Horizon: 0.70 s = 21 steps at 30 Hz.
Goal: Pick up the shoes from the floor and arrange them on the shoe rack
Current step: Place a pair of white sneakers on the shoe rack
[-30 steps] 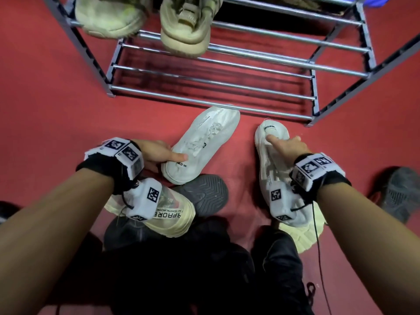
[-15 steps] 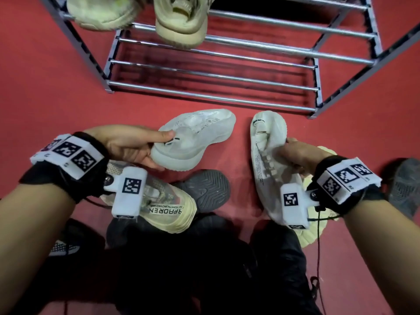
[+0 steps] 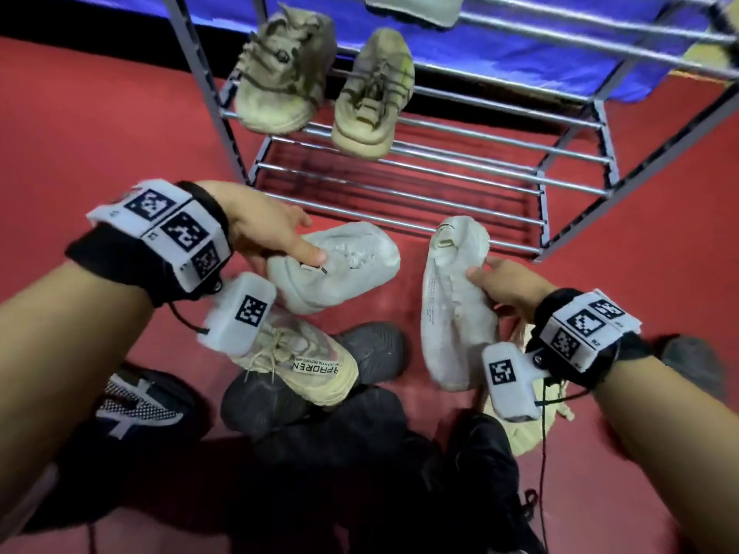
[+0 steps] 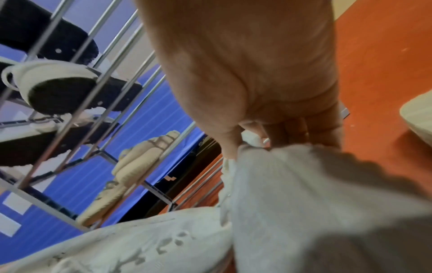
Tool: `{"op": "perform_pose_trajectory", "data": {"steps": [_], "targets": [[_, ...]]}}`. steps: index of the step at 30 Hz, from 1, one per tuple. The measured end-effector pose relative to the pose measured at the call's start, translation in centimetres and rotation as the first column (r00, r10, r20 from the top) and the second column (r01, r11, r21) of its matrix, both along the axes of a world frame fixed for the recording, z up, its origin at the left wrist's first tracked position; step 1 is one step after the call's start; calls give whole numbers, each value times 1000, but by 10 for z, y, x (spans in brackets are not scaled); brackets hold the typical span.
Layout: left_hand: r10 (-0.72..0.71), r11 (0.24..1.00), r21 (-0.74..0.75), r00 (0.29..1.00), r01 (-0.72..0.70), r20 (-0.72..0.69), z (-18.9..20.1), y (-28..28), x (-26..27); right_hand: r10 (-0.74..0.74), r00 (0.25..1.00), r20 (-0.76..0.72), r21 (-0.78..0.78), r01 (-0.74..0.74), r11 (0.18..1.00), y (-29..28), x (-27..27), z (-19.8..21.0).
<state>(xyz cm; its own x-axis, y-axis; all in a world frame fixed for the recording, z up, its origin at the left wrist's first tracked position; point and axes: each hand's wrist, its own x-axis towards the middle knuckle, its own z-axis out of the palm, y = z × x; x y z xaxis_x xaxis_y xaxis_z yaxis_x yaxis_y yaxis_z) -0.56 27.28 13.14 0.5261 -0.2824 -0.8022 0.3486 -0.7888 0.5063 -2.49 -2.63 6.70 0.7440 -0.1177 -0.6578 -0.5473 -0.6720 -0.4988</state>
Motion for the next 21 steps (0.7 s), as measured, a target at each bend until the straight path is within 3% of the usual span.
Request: {"op": "perform_pose_trajectory", "data": {"steps": [4, 7, 11, 15, 21], "targets": [[-177, 976, 150, 976, 158, 125, 54, -10, -10, -90, 996, 12, 90, 88, 992, 8, -8, 45], [-270, 963, 51, 955, 265, 125, 102, -12, -21, -127, 991, 47, 161, 118, 980, 14, -11, 87], [-211, 975, -60, 975, 214, 64, 162, -14, -34, -151, 980, 131, 271, 111, 956, 17, -17, 150], [-184, 977, -82, 969, 199, 164, 207, -7, -52, -132, 965, 227, 310, 57, 949, 15, -31, 212], [-36, 966, -236, 959, 106, 280, 253, -5, -72, -137, 929, 345, 306, 26, 952, 9, -52, 279]]}}
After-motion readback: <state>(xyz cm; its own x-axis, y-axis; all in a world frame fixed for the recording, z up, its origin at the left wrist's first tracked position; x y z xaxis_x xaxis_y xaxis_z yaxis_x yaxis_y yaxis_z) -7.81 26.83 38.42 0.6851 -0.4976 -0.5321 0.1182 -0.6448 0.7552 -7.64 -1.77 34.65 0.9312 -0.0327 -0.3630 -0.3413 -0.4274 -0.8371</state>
